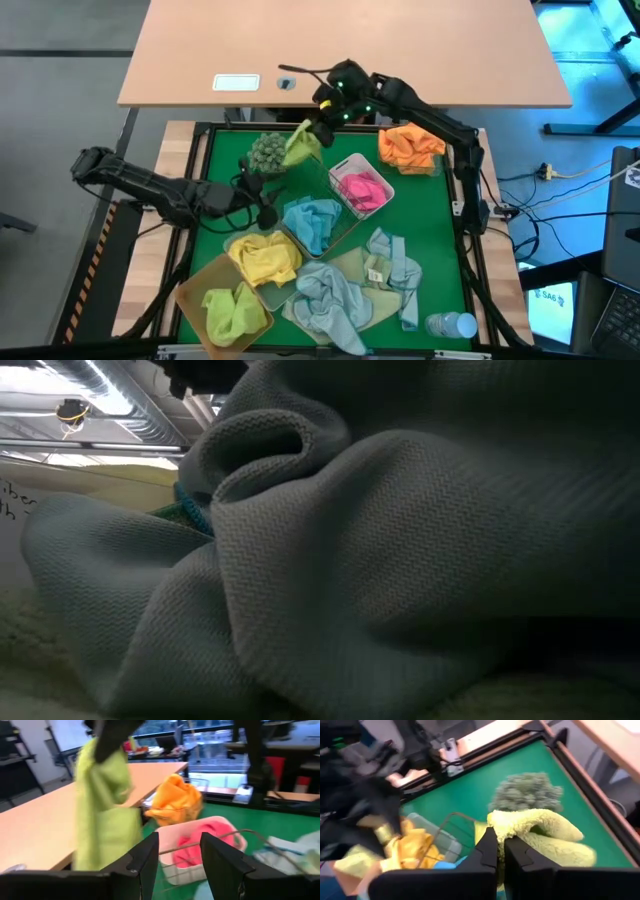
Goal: Sort microfiber towel by color & place in baskets
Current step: Put the green towel into the orange bin
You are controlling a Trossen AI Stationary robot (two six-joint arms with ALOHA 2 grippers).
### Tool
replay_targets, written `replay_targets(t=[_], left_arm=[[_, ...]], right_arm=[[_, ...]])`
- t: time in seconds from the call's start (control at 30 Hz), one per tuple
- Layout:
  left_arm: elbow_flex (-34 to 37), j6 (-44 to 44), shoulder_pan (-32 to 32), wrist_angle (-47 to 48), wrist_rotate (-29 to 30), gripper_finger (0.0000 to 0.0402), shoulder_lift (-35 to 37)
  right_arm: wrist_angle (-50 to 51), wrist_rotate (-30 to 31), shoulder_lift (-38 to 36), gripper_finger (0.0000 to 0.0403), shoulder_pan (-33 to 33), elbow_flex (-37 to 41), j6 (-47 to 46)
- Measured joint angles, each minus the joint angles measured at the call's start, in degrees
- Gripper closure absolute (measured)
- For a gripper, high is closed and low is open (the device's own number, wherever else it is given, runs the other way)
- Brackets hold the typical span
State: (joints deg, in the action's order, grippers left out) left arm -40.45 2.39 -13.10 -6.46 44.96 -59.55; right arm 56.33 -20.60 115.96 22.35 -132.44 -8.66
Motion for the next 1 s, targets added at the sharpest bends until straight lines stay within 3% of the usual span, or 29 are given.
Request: replay_targets(t=[0.6,0.8,1.0], left_arm=[[0.0,1.1,7.4,0.0,-3.2,0.0261,-0.2],[0.0,-0.5,7.4,0.0,-12.3,0.0261,-0.2],[0.0,-1.0,7.4,0.0,-14.6,0.0267,-0.2]], right_arm=[[-5.6,0.0,-0.1,0.0401,-11.4,0.0,0.8],[-5.7,0.0,-0.1,0.0401,-13.2,0.0,3.1],[-5.8,-0.5,-0.1,0.04,-13.9,0.0,3.1]])
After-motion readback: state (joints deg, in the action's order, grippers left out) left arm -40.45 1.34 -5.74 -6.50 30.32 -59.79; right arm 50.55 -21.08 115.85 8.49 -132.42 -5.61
